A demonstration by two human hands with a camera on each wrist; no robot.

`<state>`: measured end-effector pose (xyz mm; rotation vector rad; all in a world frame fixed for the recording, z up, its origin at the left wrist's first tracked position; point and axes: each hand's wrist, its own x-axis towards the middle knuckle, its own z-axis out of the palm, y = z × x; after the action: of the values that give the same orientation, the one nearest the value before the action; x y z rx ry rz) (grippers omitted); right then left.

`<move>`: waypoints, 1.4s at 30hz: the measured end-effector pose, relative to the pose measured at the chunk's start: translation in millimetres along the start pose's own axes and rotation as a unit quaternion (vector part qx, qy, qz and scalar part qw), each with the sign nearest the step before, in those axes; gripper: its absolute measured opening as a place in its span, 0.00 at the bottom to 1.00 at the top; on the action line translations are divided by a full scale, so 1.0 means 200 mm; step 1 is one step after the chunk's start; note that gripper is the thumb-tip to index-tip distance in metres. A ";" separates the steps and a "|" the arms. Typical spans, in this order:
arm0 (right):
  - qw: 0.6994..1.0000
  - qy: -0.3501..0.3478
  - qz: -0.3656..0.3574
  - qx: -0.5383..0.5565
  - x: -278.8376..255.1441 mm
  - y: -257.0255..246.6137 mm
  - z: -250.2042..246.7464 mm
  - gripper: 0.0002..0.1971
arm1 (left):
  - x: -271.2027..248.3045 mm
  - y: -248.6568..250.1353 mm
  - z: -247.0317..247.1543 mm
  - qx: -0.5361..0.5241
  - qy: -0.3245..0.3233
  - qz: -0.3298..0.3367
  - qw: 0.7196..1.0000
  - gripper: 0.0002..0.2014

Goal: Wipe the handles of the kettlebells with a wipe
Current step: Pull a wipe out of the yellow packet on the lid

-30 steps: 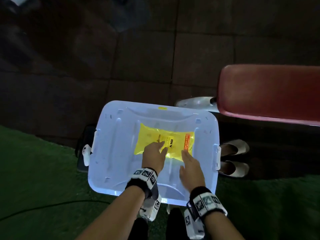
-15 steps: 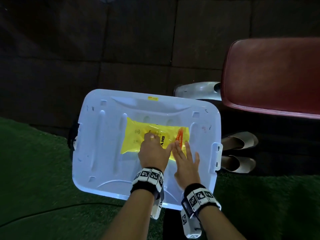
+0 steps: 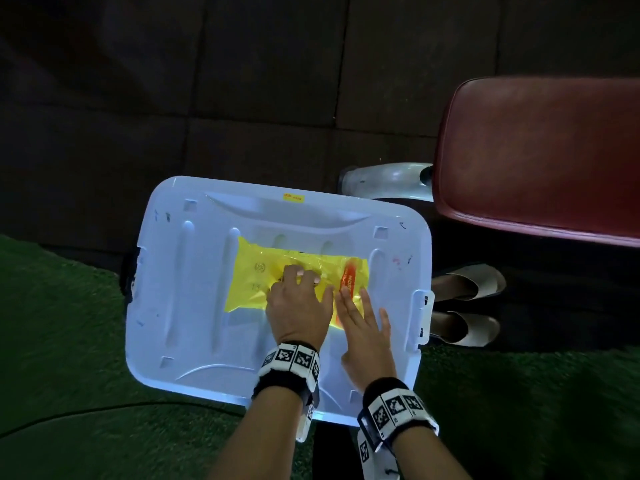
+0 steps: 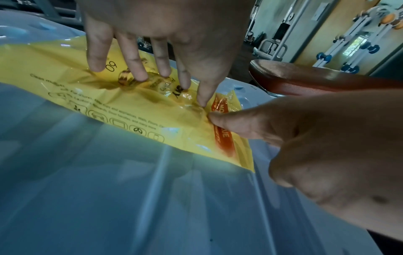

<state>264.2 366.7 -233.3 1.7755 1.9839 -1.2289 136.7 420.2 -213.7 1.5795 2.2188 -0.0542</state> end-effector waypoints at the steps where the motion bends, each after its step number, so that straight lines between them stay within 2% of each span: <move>1: 1.000 0.004 -0.004 -0.004 -0.01 0.01 0.01 0.58 | 0.00 -0.01 0.01 -0.001 0.006 0.007 1.000 0.12; 6: 1.000 0.015 -0.008 -0.010 -0.02 0.03 0.03 0.59 | 0.00 -0.02 0.03 0.031 0.013 0.004 0.999 0.07; 11: 1.000 0.010 -0.009 0.000 -0.03 0.03 0.02 0.60 | -0.01 0.02 -0.04 0.087 -0.067 -0.052 0.993 0.13; 13: 1.000 -0.005 -0.006 -0.010 -0.02 0.02 0.00 0.59 | 0.02 -0.07 -0.15 0.046 -0.085 -0.100 0.990 0.14; 15: 1.000 -0.009 -0.002 -0.019 -0.02 0.01 -0.02 0.58 | 0.06 -0.26 -0.27 -0.022 -0.083 -0.155 0.984 0.13; 18: 1.000 0.000 0.014 -0.011 -0.01 -0.02 0.00 0.55 | 0.12 -0.52 -0.37 -0.080 -0.110 -0.132 0.982 0.05; 20: 0.996 0.080 0.012 -0.020 0.00 -0.07 0.04 0.44 | 0.17 -0.56 -0.37 -0.088 -0.152 -0.105 0.979 0.06; 22: 0.975 0.218 0.017 -0.027 0.03 -0.12 0.06 0.25 | 0.22 -0.55 -0.34 -0.081 -0.176 -0.095 0.976 0.10; 23: 0.960 0.280 0.019 -0.010 0.06 -0.15 0.05 0.19 | 0.24 -0.53 -0.33 -0.081 -0.179 -0.096 0.976 0.11; 25: 0.943 0.330 0.024 0.027 0.12 -0.22 0.00 0.16 | 0.28 -0.53 -0.31 -0.082 -0.184 -0.103 0.974 0.11; 27: 0.944 0.324 0.029 0.047 0.18 -0.30 -0.04 0.14 | 0.29 -0.54 -0.29 -0.076 -0.186 -0.104 0.974 0.12; 31: 0.974 0.186 0.098 0.085 0.25 -0.46 -0.10 0.15 | 0.28 -0.55 -0.29 -0.085 -0.185 -0.101 0.974 0.12; 35: 0.938 0.203 0.156 0.233 0.26 -0.50 -0.09 0.11 | 0.23 -0.57 -0.28 -0.121 -0.176 -0.106 0.971 0.13; 39: 0.916 0.210 0.144 0.311 0.24 -0.50 -0.07 0.05 | 0.20 -0.59 -0.28 -0.156 -0.161 -0.112 0.968 0.09; 42: 0.887 0.217 0.117 0.391 0.16 -0.45 -0.10 0.05 | 0.18 -0.60 -0.28 -0.176 -0.164 -0.112 0.964 0.10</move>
<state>181.8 410.1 -201.7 2.7802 1.4416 -1.8292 -0.3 424.6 -199.1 1.0449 2.0014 0.0133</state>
